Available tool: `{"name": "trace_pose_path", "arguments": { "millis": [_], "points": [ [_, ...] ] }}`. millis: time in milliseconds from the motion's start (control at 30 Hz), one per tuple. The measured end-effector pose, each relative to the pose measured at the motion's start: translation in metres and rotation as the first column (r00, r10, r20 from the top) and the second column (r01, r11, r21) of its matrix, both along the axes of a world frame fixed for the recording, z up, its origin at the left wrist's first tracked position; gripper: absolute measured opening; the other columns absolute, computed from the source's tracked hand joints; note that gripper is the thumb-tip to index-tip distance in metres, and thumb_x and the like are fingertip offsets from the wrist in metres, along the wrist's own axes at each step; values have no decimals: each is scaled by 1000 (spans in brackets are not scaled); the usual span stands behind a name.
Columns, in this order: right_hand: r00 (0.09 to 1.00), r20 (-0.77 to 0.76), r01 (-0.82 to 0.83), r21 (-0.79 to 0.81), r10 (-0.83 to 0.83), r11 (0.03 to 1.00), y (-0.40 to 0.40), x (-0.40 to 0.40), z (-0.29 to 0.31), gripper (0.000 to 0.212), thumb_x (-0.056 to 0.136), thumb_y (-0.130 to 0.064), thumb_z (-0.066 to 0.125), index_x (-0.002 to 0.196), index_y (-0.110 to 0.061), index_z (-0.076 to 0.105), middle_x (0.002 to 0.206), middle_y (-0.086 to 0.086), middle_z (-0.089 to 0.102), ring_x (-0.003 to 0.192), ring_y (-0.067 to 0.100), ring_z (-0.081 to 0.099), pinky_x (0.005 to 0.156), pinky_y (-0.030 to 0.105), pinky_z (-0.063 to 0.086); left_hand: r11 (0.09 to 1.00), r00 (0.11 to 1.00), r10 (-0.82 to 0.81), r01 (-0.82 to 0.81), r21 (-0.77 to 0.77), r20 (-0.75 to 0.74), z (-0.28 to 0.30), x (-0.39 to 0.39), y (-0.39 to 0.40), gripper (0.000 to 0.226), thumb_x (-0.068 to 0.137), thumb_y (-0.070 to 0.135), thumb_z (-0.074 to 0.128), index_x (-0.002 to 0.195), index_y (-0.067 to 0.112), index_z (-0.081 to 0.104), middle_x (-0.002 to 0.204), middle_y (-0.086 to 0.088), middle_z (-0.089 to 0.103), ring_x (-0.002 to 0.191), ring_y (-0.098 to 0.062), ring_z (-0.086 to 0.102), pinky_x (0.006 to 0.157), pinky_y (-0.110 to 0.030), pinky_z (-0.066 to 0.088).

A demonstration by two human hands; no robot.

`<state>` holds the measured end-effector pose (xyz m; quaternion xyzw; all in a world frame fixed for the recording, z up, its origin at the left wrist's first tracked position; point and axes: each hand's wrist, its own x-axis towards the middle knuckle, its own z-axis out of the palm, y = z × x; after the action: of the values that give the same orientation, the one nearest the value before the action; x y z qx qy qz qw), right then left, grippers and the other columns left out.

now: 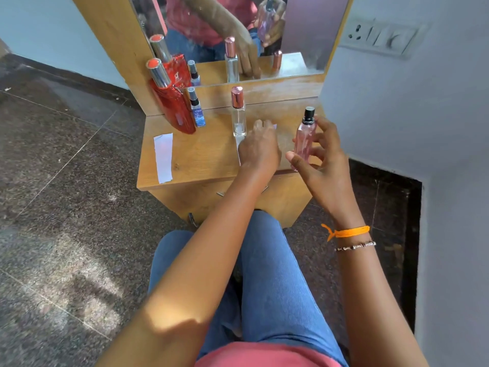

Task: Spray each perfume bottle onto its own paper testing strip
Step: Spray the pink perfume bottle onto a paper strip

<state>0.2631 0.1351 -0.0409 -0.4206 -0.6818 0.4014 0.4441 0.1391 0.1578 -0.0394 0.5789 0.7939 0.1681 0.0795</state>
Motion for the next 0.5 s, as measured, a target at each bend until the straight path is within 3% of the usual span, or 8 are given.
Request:
{"name": "trace_pose_path", "arguments": {
  "millis": [100,267,400,500],
  "points": [
    [1000,3,-20,0,20,1000,0,0,-1,61,78,-19,67,132,-18,39,110,-3,56,90,20,60,73,26,52,998,998,46,-48,46,36,0,2,0,22,95,11,47,117,7,47,118,-11,52,103,-29,57,67,-31,36],
    [995,-69,-81,-81,75,993,-1,2,1,55,81,-19,64,126,-30,35,111,-6,55,98,21,61,79,37,54,986,996,22,-37,160,92,1,1,-11,17,89,7,56,105,8,55,112,-8,51,97,-25,56,66,-30,41],
    [936,-294,-258,-201,193,945,-2,6,4,48,86,-10,56,130,-18,38,108,5,59,96,21,61,76,29,51,979,996,-31,12,202,89,6,-6,-24,13,90,11,55,103,10,60,105,-7,61,100,-26,54,71,-34,45],
    [812,-537,-412,-247,230,877,-4,3,8,41,86,-7,45,126,-14,43,94,4,60,85,20,58,79,32,46,983,972,-36,-7,183,233,13,-16,-34,12,90,15,56,99,14,65,97,-7,70,93,-27,61,69,-35,48]
  ]
}}
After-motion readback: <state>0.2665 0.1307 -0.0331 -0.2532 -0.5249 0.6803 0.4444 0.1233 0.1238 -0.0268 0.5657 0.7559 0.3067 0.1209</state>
